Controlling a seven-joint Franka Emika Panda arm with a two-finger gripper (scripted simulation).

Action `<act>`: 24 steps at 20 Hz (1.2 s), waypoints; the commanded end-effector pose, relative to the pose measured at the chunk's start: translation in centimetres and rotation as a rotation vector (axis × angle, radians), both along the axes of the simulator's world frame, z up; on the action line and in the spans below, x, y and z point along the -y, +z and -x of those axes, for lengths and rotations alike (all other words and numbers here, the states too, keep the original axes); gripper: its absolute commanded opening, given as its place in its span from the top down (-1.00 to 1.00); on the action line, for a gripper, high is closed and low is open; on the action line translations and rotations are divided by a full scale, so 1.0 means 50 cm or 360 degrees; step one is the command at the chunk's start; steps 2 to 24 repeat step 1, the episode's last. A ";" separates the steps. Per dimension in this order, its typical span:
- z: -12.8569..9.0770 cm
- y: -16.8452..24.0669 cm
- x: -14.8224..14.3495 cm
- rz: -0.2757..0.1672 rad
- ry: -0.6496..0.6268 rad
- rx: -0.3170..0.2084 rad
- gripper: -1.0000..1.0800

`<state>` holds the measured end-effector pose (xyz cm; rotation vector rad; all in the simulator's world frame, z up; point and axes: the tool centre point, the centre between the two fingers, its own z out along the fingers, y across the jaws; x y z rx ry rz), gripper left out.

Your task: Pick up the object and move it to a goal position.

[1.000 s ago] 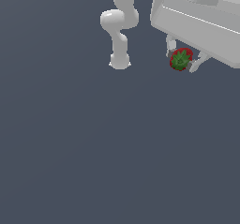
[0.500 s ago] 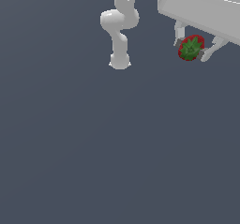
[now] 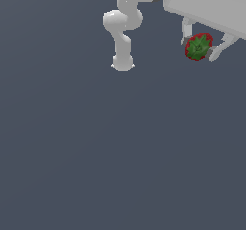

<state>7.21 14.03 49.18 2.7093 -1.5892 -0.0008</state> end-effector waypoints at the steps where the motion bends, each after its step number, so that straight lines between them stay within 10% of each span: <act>1: 0.000 0.002 0.000 0.0000 0.0000 0.0001 1.00; 24: 0.000 0.002 0.000 0.0000 0.0000 0.0001 1.00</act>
